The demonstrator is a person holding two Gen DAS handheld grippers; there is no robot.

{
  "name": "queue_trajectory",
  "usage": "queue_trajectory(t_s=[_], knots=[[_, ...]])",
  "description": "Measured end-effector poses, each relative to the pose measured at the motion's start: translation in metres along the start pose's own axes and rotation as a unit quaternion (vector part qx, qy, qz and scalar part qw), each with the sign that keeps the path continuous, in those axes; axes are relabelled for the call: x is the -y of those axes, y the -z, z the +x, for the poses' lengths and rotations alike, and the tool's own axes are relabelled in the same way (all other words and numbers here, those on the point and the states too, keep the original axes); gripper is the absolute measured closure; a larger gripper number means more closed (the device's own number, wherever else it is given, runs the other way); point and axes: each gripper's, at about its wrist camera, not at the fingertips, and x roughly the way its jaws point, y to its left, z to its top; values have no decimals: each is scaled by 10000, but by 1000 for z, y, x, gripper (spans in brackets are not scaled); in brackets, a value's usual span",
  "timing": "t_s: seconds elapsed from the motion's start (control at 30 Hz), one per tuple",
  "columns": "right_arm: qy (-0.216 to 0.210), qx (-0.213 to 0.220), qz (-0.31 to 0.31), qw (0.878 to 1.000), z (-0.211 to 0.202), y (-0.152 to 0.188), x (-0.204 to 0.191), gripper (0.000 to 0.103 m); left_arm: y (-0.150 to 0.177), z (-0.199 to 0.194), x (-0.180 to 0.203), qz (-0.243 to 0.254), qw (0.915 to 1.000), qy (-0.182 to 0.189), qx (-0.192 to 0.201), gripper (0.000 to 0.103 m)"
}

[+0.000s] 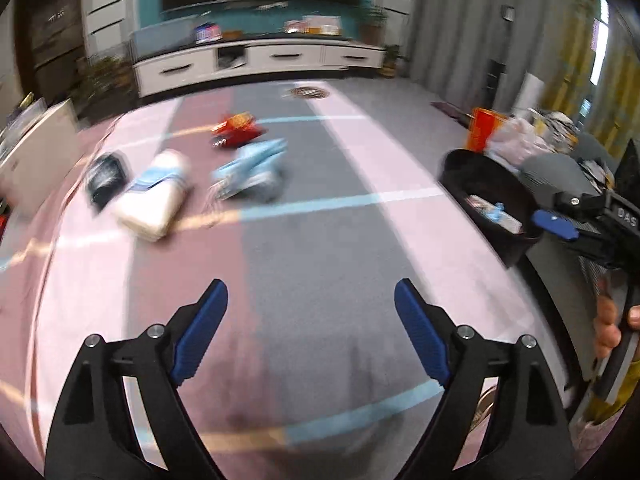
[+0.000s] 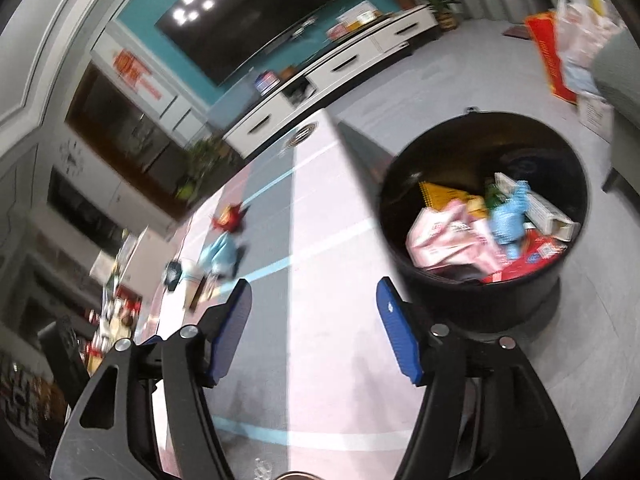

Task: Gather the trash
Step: 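Move both open tools back toward the paper cup and second mask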

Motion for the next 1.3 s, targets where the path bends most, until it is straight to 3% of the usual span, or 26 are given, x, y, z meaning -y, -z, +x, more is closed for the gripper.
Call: queue_trajectory(t_s=[0.33, 0.63, 0.8, 1.03, 1.3], knots=[[-10, -532, -762, 9957, 40, 14, -70, 35, 28, -44, -83, -780, 9956, -499, 156, 11], [47, -1007, -1452, 9842, 82, 29, -130, 19, 39, -47, -115, -1177, 9910, -599, 201, 4], [38, -1265, -1500, 9805, 105, 33, -142, 18, 43, -41, -136, -1464, 9870, -638, 158, 4], [136, -1343, -1589, 9780, 133, 32, -153, 18, 48, -30, -156, -1688, 9840, -552, 109, 4], [180, -1097, -1413, 9837, 182, 1, -158, 18, 46, -15, -162, -1743, 9838, -418, 38, 4]])
